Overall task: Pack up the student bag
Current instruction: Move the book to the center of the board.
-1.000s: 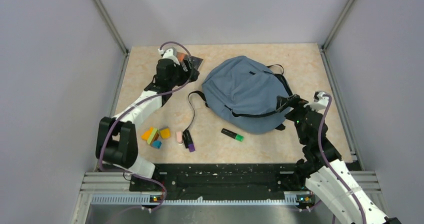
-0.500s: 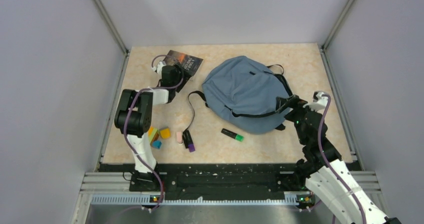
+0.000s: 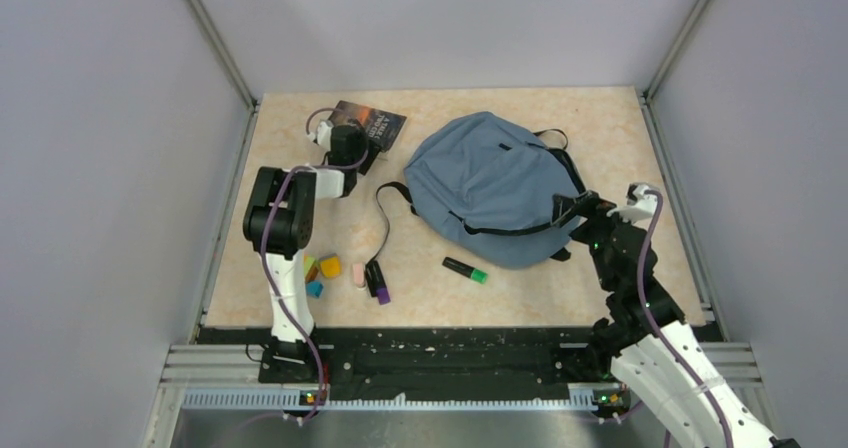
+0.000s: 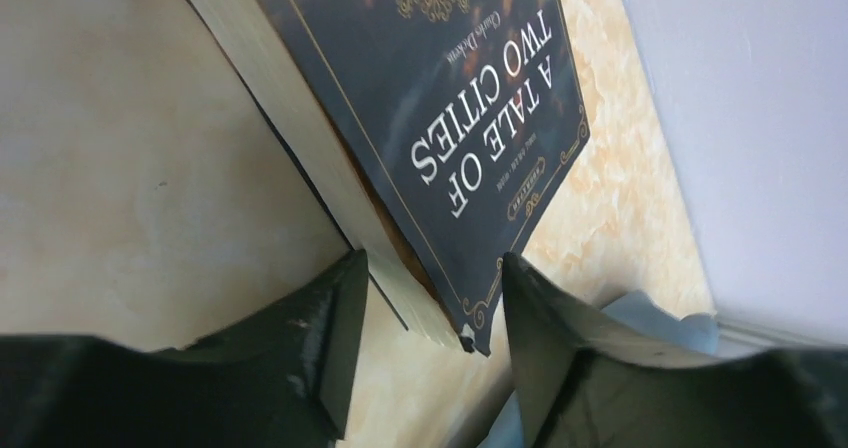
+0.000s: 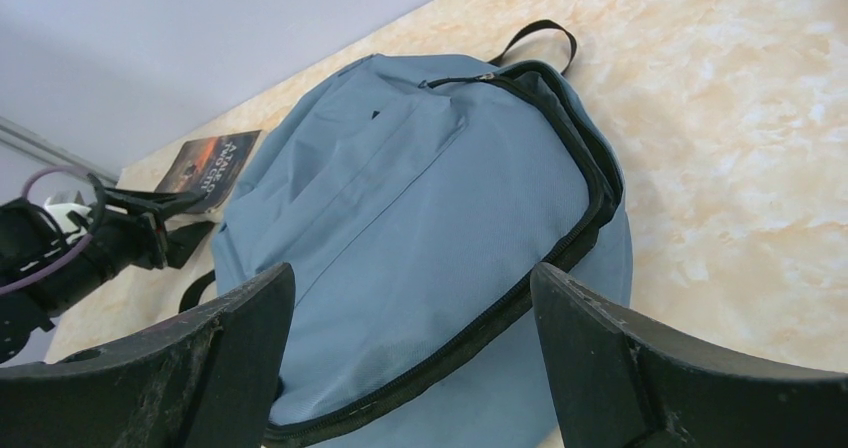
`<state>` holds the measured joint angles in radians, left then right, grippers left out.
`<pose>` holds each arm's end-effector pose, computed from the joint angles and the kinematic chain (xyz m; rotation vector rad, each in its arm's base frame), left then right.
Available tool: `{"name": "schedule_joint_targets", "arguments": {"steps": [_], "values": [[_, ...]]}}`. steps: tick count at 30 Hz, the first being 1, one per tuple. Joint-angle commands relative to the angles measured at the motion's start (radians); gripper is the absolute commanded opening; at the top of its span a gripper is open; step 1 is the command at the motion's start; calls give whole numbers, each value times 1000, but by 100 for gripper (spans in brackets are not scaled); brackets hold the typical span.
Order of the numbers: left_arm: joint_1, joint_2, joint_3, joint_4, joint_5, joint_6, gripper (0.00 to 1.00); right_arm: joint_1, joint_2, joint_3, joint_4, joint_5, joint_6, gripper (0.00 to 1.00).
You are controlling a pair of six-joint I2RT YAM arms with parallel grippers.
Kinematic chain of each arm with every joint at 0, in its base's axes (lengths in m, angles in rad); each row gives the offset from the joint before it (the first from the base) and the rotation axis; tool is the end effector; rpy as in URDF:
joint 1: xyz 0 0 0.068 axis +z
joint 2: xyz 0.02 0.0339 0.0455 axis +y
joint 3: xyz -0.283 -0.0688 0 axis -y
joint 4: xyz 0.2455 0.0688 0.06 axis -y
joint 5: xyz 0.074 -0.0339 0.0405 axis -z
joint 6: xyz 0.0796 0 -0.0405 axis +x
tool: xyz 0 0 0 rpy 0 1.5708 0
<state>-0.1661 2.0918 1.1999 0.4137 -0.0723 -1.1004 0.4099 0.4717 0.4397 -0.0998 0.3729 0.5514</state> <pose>0.4920 -0.0767 0.1350 -0.9982 1.8753 -0.7023 0.1602 0.0380 0.2747 0.3973 1.6628 0.4012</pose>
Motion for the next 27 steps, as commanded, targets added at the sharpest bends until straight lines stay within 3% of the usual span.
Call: {"name": "schedule_joint_targets", "arguments": {"steps": [1,6,11,21,27], "values": [[4,28,48,16,1,-1,51,10,-28,39,3,8,-19,85],[4,36,44,-1,-6,17,30,9,-56,34,-14,21,-18,85],[16,34,16,-4,0,28,15,9,-81,25,-22,24,-25,84],[81,-71,-177,24,46,108,12,9,-20,24,67,-33,-68,84],[147,-164,-255,-8,157,184,13,10,239,121,171,-253,-134,81]]}}
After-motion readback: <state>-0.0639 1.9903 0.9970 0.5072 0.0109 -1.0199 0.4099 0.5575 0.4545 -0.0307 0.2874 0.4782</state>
